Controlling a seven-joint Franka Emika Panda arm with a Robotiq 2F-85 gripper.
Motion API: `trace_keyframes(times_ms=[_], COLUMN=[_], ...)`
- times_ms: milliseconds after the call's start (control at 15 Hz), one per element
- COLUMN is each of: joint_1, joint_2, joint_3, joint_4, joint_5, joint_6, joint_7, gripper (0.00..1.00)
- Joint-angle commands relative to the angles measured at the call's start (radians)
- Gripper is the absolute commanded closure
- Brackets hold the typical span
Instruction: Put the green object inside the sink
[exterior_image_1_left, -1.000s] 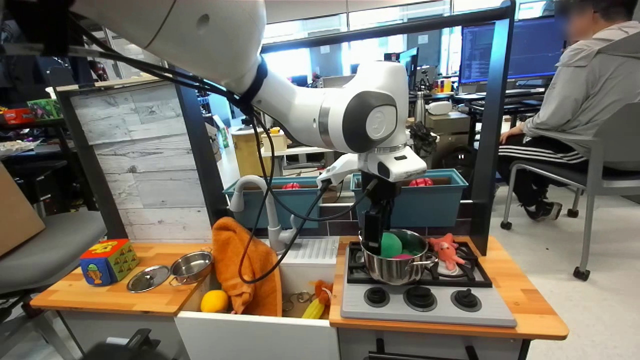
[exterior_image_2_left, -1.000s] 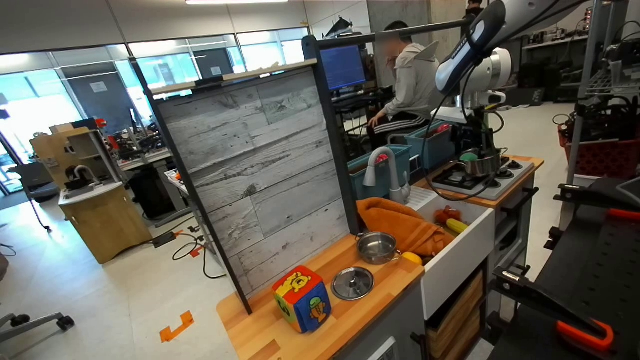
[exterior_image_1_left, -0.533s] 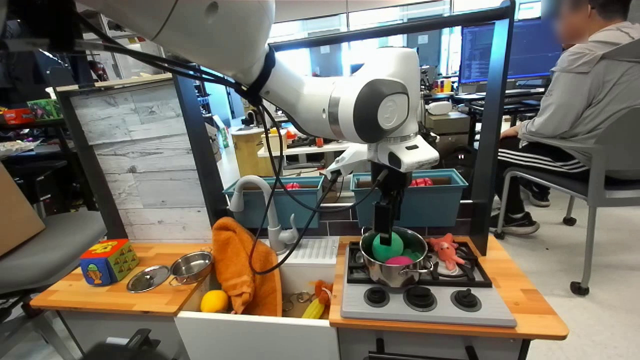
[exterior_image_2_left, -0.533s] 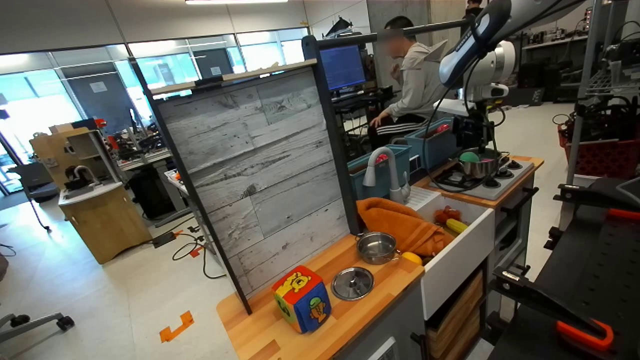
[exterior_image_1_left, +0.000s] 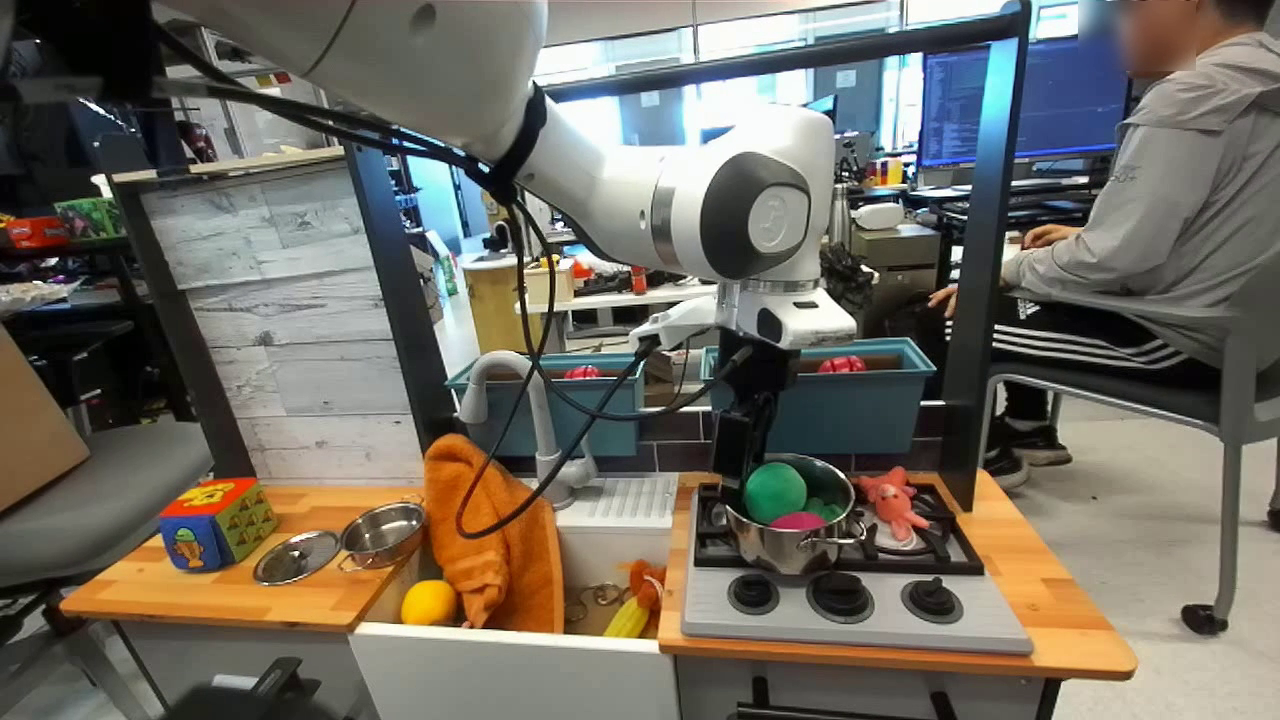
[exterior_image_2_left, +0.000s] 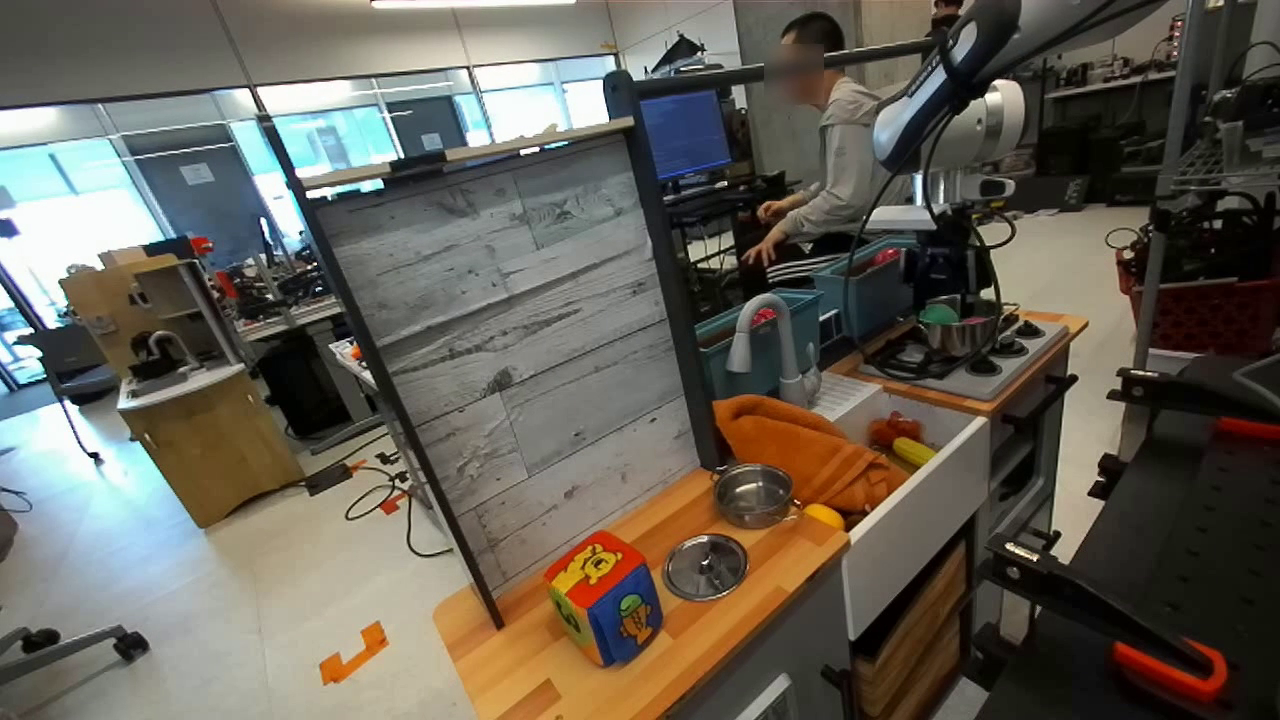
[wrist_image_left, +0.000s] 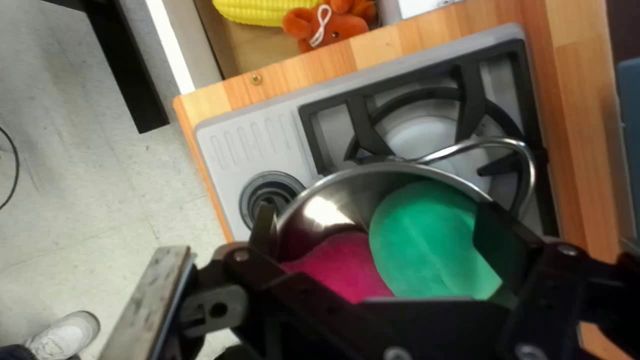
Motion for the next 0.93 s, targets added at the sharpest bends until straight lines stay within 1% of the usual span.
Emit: trace_keyframes(times_ms=[0, 467, 733, 800, 867], joint_1=[-0.011, -0.003, 0.006, -0.009, -0.007], joint_2=[0.011, 0.029, 0.045, 0.063, 0.072], joint_3=[0.004, -0.028, -0.057, -0.032, -0.035], joint_4=[0.051, 0.084, 0.095, 0.128, 0.138], joint_5=[0.000, -0.012, -0.024, -0.064, -0.077], joint_6=[-0.060, -0.032, -0.009, -0.012, -0.007], joint_7=[0.001, 0.032, 0.070, 0.094, 0.107], gripper=[0.00, 0.00, 0.00, 0.00, 0.00])
